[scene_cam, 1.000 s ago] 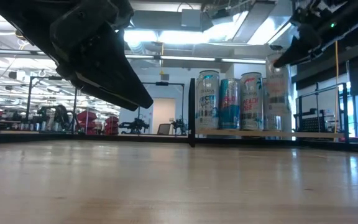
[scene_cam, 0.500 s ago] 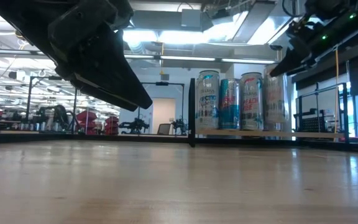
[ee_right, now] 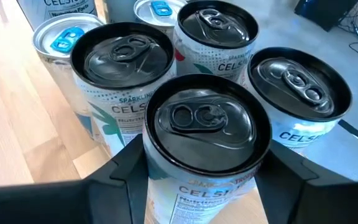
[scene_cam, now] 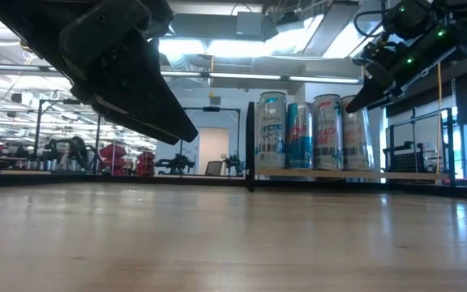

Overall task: Place canned beverage on shelf
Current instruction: Put the black soda can on the shelf aligned with the other black soda can, then return to Home Position

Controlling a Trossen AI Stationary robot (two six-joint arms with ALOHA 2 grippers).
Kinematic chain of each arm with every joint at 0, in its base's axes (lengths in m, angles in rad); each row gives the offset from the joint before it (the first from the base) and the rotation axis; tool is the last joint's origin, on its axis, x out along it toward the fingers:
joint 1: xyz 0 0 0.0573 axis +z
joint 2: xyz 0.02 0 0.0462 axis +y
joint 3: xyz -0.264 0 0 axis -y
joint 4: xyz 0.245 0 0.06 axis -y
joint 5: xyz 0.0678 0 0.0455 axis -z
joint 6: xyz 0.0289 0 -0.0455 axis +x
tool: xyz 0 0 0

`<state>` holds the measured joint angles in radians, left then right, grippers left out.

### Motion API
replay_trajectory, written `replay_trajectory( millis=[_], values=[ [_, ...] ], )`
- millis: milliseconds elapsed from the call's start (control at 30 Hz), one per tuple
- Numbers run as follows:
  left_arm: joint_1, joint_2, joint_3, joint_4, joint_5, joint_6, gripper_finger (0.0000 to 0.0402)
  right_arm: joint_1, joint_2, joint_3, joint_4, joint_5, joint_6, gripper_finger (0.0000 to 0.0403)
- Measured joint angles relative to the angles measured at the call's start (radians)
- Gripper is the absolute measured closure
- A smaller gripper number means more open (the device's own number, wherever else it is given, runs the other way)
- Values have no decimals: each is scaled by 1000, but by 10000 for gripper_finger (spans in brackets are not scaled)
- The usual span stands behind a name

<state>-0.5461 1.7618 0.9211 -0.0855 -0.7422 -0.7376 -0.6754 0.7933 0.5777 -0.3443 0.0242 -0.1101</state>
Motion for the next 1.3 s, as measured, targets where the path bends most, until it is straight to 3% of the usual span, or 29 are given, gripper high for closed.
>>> replay_trajectory(
  millis=[167, 433, 600, 733, 867, 1100, 1300],
  values=[
    [0, 0, 0, 0, 0, -1, 94, 1, 2, 0, 2, 4, -2, 196],
    [0, 0, 0, 0, 0, -1, 94, 1, -13, 4, -24, 10, -1, 106],
    [0, 0, 0, 1, 0, 7, 94, 1, -20, 90, -106, 7, 2, 77],
    [1, 0, 0, 1, 0, 7, 94, 2, -24, 196, -194, -23, 17, 70],
    [5, 0, 0, 43, -1, 18, 94, 27, -27, 255, -195, -142, 76, 69],
    [48, 0, 0, 159, -16, 179, 96, 280, -23, 224, -54, -151, 170, 76],
    [123, -18, 1, 278, 172, 345, 139, 571, -24, 103, 80, 29, 203, 162]
  ],
)
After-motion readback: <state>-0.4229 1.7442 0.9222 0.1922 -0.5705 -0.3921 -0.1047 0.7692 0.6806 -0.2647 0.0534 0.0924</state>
